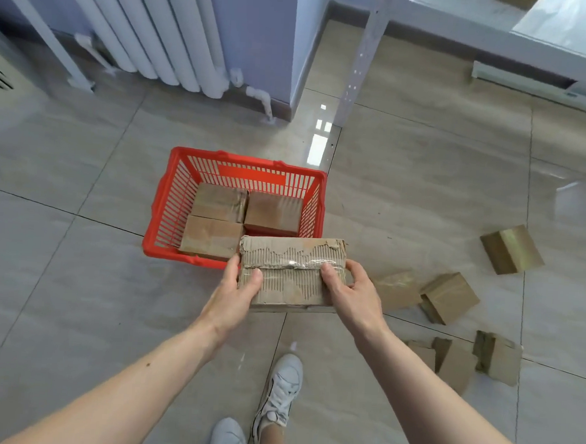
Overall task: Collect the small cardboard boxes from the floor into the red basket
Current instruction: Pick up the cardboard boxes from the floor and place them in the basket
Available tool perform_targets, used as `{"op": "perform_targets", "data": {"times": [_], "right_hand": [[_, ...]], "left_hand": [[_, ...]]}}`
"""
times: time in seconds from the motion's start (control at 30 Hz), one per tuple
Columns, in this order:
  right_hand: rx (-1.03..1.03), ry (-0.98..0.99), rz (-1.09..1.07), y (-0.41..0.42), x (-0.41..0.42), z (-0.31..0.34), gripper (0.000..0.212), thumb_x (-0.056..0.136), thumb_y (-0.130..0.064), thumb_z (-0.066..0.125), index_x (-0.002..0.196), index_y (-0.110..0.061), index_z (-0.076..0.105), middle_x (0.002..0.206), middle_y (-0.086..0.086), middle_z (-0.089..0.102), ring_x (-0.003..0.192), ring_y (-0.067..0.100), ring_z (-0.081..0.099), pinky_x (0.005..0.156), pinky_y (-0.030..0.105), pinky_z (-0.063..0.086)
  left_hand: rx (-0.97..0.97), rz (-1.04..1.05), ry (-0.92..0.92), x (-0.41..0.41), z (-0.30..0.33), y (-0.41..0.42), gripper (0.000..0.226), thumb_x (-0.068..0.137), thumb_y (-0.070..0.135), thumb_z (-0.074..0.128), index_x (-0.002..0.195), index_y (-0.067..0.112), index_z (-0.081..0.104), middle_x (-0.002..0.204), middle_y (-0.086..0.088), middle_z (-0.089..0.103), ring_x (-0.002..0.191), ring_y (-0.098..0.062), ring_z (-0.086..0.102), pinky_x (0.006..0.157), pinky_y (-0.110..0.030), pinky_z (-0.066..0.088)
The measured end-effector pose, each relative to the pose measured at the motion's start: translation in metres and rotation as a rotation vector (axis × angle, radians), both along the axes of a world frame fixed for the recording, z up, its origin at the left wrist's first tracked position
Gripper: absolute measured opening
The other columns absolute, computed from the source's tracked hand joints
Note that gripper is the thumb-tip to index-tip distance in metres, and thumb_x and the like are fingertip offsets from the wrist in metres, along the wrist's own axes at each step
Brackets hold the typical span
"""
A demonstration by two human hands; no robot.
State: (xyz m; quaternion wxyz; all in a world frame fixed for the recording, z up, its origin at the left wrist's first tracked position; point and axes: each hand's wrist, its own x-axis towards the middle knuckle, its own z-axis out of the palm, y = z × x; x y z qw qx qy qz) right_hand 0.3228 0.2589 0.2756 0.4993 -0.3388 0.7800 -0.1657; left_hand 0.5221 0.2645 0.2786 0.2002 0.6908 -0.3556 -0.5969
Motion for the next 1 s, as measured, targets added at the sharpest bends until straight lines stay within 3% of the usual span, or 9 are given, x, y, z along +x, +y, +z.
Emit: {"op": "perform_targets", "data": {"times": [0.07,0.2,0.33,0.5,0.63,0.73,0.83,1.0], "right_hand": [[0.006,0.003,0.016,-0.018,0.005,-0.004,0.07,0.073,-0.076,0.049,0.132,-0.039,0.051,0.123,0.001,0.067,0.12,0.022,0.058,0.103,0.046,0.047],[0.025,-0.003,0.052,-0.047,0.019,-0.014,0.055,0.086,-0.061,0.055,0.132,-0.032,0.054,0.123,-0.003,0.068,0.116,0.02,0.062,0.102,0.044,0.049],[0.068,0.008,0.074,-0.072,0.038,-0.023,0.041,0.091,-0.051,0.056,0.126,-0.031,0.056,0.122,-0.006,0.068,0.117,0.02,0.062,0.103,0.043,0.048],[0.094,0.042,0.032,-0.099,0.065,-0.038,0.044,0.094,-0.046,0.055,0.133,-0.027,0.054,0.127,-0.004,0.065,0.12,0.022,0.059,0.105,0.041,0.046],[0.098,0.069,-0.04,-0.111,0.081,-0.059,0.037,0.092,-0.044,0.058,0.125,-0.027,0.062,0.12,-0.006,0.07,0.117,0.021,0.062,0.102,0.041,0.048],[0.106,0.107,-0.073,-0.118,0.09,-0.075,0.037,0.092,-0.043,0.058,0.126,-0.026,0.061,0.121,-0.005,0.07,0.118,0.023,0.061,0.1,0.038,0.047],[0.119,0.119,-0.089,-0.125,0.094,-0.1,0.037,0.096,-0.039,0.055,0.13,-0.024,0.057,0.124,-0.002,0.067,0.12,0.025,0.06,0.099,0.037,0.045],[0.129,0.174,-0.082,-0.134,0.093,-0.161,0.043,0.092,-0.043,0.053,0.129,-0.022,0.056,0.127,0.005,0.062,0.117,0.027,0.06,0.099,0.047,0.05]], "left_hand": [[0.005,0.011,-0.014,0.004,-0.008,-0.015,0.059,0.098,0.044,0.045,0.151,0.036,0.021,0.15,0.013,0.042,0.139,-0.01,0.037,0.116,-0.037,0.027],[0.044,0.043,-0.014,0.016,-0.025,-0.036,0.065,0.095,0.049,0.045,0.151,0.038,0.016,0.155,0.01,0.035,0.143,-0.013,0.031,0.119,-0.046,0.025],[0.089,0.069,-0.041,0.032,-0.034,-0.061,0.064,0.098,0.038,0.047,0.154,0.031,0.017,0.156,0.009,0.032,0.144,-0.014,0.029,0.12,-0.042,0.023],[0.119,0.007,-0.047,0.061,-0.049,-0.101,0.063,0.097,0.034,0.049,0.153,0.031,0.021,0.156,0.006,0.024,0.145,-0.016,0.025,0.12,-0.04,0.021],[0.141,-0.056,0.009,0.079,-0.064,-0.128,0.058,0.095,0.028,0.048,0.148,0.038,0.029,0.149,0.006,0.038,0.136,-0.015,0.04,0.116,-0.043,0.032],[0.155,-0.099,-0.001,0.087,-0.085,-0.146,0.055,0.096,0.018,0.049,0.145,0.037,0.032,0.136,0.007,0.052,0.125,-0.013,0.049,0.107,-0.034,0.038],[0.15,-0.116,0.004,0.086,-0.109,-0.16,0.054,0.096,0.013,0.05,0.144,0.03,0.031,0.125,0.008,0.053,0.114,-0.009,0.049,0.095,-0.026,0.036],[0.189,-0.2,-0.043,0.079,-0.164,-0.166,0.045,0.097,0.015,0.047,0.138,0.032,0.039,0.127,0.009,0.052,0.116,-0.011,0.05,0.1,-0.026,0.036]]}}
